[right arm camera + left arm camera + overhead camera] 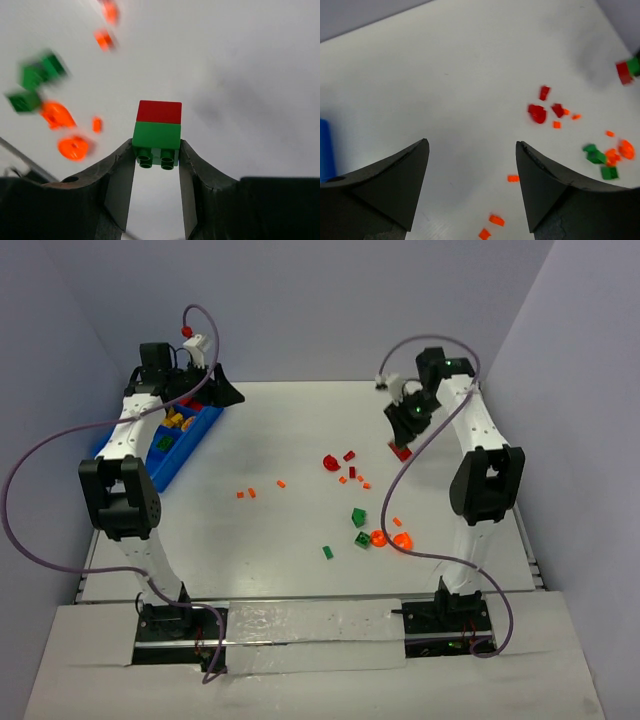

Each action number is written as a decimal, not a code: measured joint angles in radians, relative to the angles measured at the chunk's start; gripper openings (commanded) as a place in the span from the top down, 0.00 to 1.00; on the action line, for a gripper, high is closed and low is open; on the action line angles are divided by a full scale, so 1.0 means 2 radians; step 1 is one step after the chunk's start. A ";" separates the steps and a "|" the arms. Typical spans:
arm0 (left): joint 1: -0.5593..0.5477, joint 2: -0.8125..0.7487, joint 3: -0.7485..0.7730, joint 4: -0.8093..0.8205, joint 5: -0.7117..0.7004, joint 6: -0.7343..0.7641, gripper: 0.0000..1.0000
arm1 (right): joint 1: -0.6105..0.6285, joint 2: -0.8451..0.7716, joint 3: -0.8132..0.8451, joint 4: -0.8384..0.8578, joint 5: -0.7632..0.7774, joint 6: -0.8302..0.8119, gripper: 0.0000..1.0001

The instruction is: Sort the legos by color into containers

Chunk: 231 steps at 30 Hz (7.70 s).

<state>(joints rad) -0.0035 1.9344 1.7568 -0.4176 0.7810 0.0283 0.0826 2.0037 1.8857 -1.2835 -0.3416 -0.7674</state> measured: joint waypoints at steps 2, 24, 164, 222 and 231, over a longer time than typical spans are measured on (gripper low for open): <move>0.011 -0.005 -0.017 0.009 0.059 -0.010 0.12 | 0.008 0.000 0.074 0.000 -0.069 0.010 1.00; -0.051 -0.051 -0.022 -0.040 0.268 0.075 0.16 | 0.165 -0.007 0.119 0.281 -0.363 0.231 1.00; -0.074 -0.056 -0.025 0.025 0.154 -0.168 0.30 | 0.258 -0.091 -0.092 0.583 -0.096 0.172 1.00; 0.212 -0.014 -0.025 -0.075 -0.114 -0.042 0.99 | 0.191 -0.147 -0.220 0.566 -0.013 0.193 0.00; 0.209 0.057 -0.002 -0.081 -0.169 -0.038 0.83 | 0.145 -0.148 -0.225 0.530 -0.009 0.200 0.00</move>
<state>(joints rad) 0.4149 2.0486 1.7520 -0.5805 0.4429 -0.0474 0.3736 1.7077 1.4361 -0.2236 -0.3598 -0.3670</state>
